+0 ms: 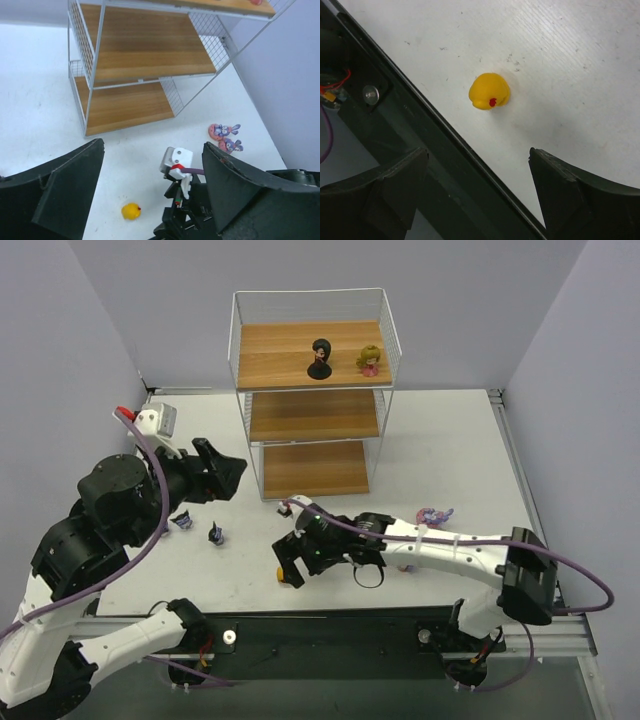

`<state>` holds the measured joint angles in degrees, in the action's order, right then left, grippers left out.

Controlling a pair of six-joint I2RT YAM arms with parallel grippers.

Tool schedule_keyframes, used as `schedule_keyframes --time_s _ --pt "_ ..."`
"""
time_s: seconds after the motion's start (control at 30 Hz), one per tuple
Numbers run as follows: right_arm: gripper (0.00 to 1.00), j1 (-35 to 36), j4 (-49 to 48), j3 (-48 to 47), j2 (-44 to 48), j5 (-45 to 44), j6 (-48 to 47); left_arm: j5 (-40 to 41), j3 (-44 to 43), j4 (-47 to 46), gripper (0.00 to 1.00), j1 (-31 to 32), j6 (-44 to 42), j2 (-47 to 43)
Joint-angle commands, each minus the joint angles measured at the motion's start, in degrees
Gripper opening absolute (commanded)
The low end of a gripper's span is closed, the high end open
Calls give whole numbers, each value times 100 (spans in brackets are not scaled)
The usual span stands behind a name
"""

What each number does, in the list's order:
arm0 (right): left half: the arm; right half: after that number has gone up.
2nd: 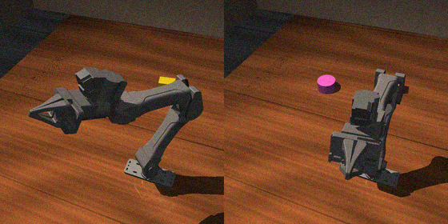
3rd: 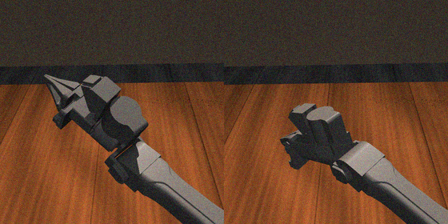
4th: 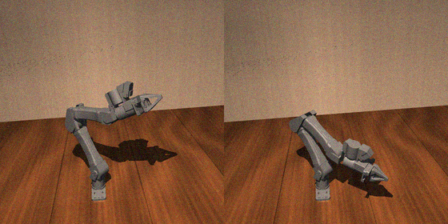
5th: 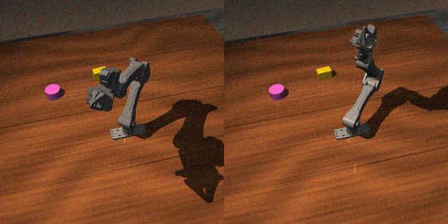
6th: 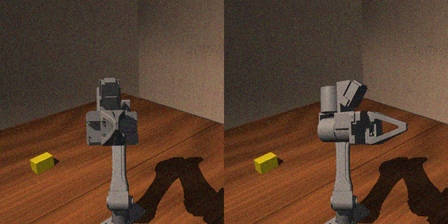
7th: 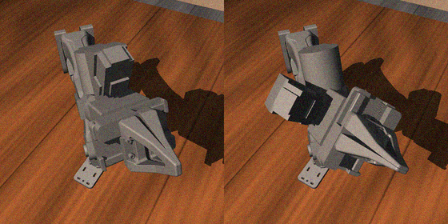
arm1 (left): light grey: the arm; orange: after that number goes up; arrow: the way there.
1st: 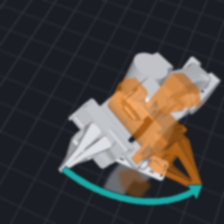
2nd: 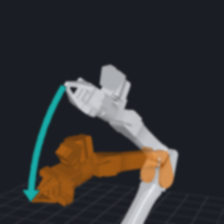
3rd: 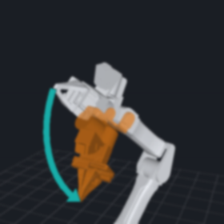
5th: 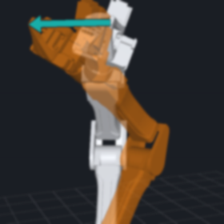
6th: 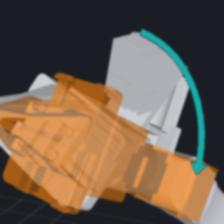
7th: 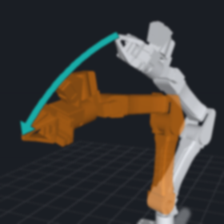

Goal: Place and organize the plastic toys onto the shelf

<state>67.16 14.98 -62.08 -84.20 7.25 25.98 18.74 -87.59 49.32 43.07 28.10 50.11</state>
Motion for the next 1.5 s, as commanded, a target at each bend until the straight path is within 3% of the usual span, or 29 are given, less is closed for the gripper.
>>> schedule_keyframes --time_s 0.0,0.33,0.73,1.0,1.1,1.13,1.23,1.47 --pt "85 201 -487 -427 -684 -267 -119 -90 268 262 92 -35 91 -185" --pt "78 237 -953 -498 -1607 -548 -14 -213 234 377 93 -44 -15 43" --pt "61 237 -1032 -550 -1924 -707 -66 -582 -232 482 94 -132 -68 298" --pt "55 245 -1077 -498 -2056 -637 13 -749 -443 570 94 -194 -50 438" --pt "37 245 -1094 -524 -2048 -549 30 -758 -443 535 94 -220 3 447" --pt "22 237 -1094 -524 -2039 -531 39 -767 -452 517 94 -229 11 447" --pt "0 254 -1015 -603 -1846 -593 48 -705 -469 508 94 -246 38 412" --pt "0 114 565 -2016 -1187 -1155 223 -178 -417 403 94 -264 3 184"
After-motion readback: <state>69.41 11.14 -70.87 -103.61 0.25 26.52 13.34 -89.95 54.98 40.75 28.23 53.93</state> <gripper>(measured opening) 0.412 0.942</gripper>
